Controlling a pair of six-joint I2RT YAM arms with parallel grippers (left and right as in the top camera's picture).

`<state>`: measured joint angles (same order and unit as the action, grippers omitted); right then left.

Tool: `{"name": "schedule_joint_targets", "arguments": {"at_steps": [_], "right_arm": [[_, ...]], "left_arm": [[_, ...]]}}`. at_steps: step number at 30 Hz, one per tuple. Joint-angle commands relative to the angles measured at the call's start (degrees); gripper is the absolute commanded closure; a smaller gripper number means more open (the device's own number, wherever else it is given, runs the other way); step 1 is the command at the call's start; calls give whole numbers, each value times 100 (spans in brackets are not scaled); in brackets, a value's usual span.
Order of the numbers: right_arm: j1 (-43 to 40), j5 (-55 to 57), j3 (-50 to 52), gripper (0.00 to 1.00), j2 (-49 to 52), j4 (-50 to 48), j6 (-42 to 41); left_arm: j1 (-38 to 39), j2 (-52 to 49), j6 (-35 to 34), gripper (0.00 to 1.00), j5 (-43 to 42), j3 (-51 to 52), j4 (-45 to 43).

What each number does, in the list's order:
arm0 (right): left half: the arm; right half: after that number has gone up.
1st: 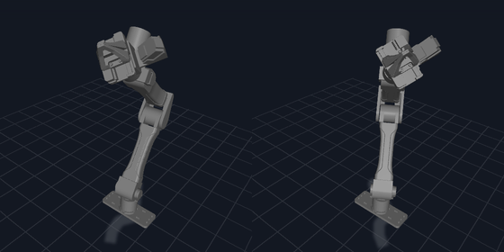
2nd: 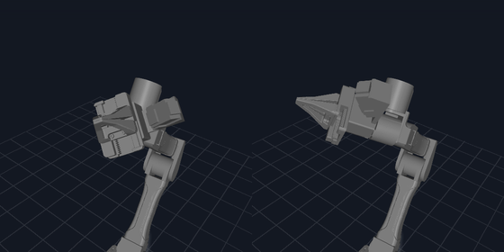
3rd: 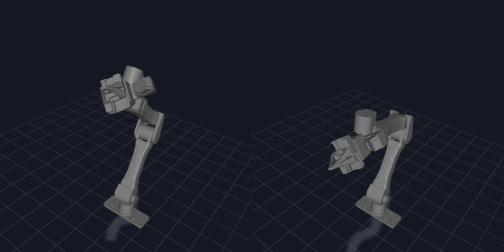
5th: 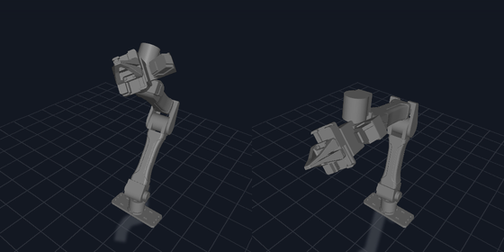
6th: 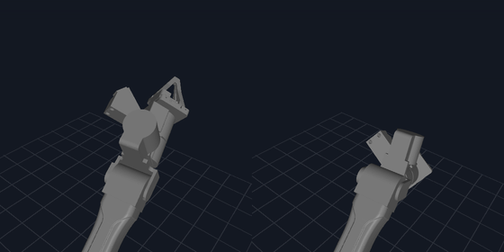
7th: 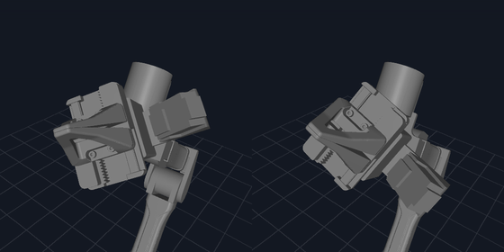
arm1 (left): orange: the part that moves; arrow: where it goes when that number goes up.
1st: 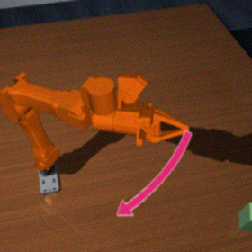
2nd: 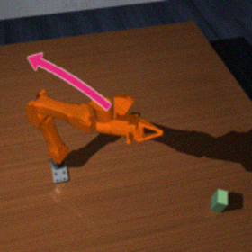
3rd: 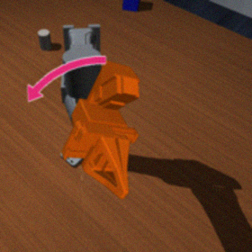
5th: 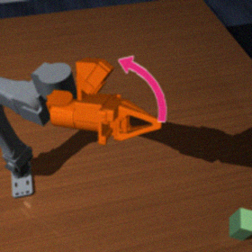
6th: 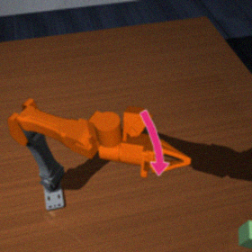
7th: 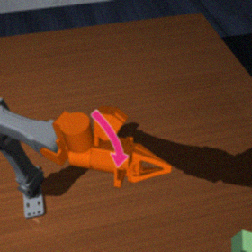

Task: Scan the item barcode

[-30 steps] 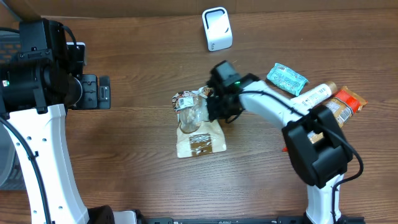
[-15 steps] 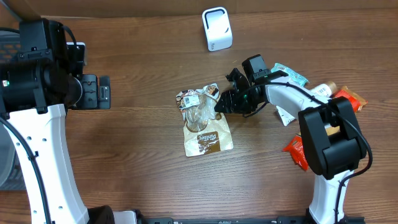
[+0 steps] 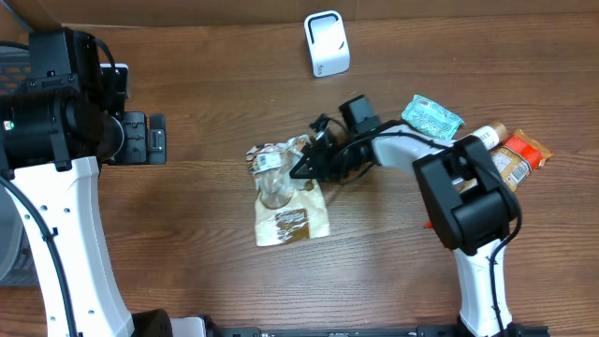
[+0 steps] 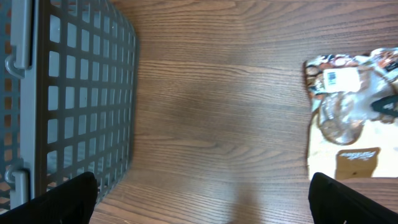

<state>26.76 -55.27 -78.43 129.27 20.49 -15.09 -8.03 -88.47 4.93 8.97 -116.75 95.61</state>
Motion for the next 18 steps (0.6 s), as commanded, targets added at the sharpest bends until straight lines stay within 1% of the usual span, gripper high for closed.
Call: {"name": "schedule_joint_targets", "arguments": {"at_steps": [1,4,7,14,16,18], "right_arm": [[249,1460,205,66,417,17,-715],[328,1864,205,84,417,-35,-1047],[358,1856,203,96,417,-140,-1045],[334,1829,149,96,267,11,-994],[310,2052,107,96,24,264,-894],[308,2518,42,96,-319,636,-732]], "left_arm": [[-24,-31,109,1,-24,-24,-9],[-24,-31,109,1,-24,-24,-9],[-24,-31,109,0,-24,-24,-9],[-24,-31,109,1,-24,-24,-9],[-24,-31,109,0,-24,-24,-9],[-24,-31,109,0,-24,-24,-9]]}}
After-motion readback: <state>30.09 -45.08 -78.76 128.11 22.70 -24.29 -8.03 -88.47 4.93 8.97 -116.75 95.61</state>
